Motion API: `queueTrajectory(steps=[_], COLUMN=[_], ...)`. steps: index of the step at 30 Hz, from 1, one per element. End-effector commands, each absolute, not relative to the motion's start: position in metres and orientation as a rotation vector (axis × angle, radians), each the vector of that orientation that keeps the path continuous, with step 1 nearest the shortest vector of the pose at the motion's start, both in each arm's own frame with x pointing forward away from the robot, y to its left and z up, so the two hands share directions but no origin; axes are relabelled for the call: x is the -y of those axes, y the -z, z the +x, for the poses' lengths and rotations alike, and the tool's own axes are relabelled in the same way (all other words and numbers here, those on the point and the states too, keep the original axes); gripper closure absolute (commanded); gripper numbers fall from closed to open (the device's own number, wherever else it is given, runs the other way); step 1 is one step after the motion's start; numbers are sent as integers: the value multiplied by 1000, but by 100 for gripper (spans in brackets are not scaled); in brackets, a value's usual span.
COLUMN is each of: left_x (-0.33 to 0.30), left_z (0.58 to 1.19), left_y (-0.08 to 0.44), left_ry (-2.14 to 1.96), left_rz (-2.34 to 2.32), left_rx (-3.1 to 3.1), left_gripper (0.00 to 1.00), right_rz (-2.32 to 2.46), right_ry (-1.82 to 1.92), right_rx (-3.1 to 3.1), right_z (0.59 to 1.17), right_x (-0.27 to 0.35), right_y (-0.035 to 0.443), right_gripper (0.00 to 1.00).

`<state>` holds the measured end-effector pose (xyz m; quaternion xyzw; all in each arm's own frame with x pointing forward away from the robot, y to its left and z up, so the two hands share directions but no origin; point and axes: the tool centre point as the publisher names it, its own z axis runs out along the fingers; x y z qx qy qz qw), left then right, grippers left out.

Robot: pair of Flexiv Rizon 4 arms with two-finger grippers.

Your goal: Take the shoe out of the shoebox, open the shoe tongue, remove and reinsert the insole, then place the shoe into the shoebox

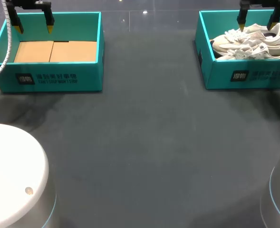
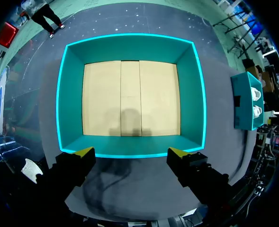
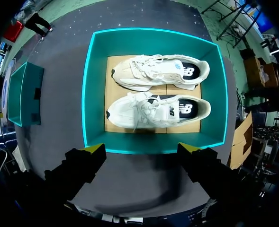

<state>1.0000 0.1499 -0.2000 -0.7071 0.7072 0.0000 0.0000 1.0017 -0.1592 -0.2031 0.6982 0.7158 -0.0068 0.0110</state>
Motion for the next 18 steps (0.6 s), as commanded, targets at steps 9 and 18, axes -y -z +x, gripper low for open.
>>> queueTrajectory(steps=[9,18], left_x=[-150,-150], left_z=[1000,1000], left_y=[200,200], left_ry=[0,0], left_rz=[-2221,-2221], left_rx=[-2222,-2222], left_gripper=[0,0], right_rz=[2170,2140], right_ry=[57,84], right_rx=[-2202,-2161], right_z=[1005,1007], right_x=[199,232], right_y=[210,215], right_gripper=[0,0])
